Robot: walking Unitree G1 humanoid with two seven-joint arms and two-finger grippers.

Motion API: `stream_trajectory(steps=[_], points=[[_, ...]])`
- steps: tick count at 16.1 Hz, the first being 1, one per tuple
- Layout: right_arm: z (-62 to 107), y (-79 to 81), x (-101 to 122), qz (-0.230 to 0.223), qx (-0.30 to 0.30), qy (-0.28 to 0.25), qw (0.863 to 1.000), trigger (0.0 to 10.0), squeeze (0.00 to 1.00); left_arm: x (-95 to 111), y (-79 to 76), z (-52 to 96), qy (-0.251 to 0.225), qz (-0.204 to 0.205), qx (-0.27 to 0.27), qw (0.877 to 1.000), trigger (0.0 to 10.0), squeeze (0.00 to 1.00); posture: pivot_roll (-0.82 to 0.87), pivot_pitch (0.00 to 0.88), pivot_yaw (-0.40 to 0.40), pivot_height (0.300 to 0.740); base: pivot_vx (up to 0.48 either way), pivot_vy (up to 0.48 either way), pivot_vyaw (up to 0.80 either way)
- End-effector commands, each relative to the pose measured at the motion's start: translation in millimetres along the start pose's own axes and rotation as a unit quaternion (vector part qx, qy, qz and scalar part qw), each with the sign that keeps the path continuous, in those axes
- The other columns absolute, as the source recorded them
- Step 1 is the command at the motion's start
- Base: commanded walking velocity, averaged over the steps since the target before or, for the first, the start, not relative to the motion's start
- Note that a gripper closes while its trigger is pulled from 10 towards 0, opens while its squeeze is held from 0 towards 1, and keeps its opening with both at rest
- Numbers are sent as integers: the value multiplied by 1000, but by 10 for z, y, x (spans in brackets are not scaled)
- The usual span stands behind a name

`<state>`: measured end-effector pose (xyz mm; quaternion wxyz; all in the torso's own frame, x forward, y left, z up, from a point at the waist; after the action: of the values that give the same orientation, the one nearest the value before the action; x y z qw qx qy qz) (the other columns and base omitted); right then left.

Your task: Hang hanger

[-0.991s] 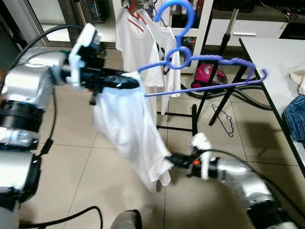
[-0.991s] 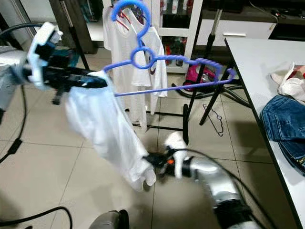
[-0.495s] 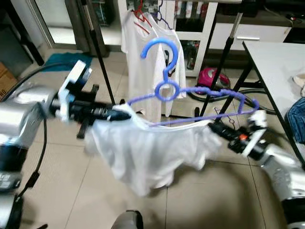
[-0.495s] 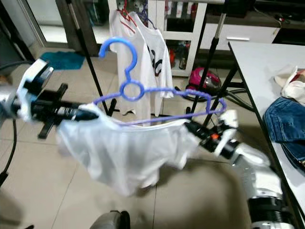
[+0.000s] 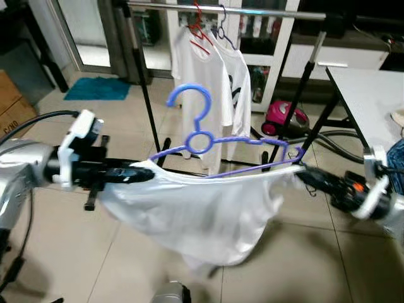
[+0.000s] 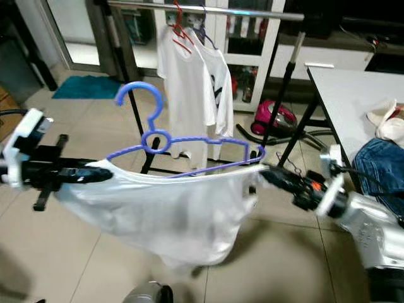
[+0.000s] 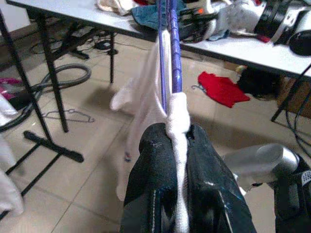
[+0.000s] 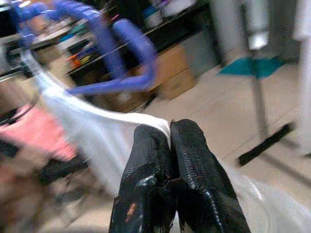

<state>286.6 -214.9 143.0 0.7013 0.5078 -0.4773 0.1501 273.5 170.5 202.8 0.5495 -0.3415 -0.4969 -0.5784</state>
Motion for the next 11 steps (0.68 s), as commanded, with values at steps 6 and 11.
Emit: stream_trajectory(steps=[6,11], points=[[205,192,108,-1,52,53,997,0,0,141,-9,23,-20,-8,13,1000,0,0,74,0,27,740,0,0,0],[173,167,217,7,59,50,997,0,0,134,-234,-87,-50,60,-42,996,0,0,78,0,19,740,0,0,0]])
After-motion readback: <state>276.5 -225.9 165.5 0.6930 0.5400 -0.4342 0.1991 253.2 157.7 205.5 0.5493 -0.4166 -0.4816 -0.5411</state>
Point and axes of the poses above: a point about 5 cm out from each wrist's last joint towards the gripper, its own z axis pointing back from the gripper into the wrist, its own x axis along the axis of the wrist's last joint, y = z × x, the point moved 6 cm from there along -z, pointing out of the wrist towards the gripper, and after that the axes turned 15 degrees about -z, right-handed, at the moved point
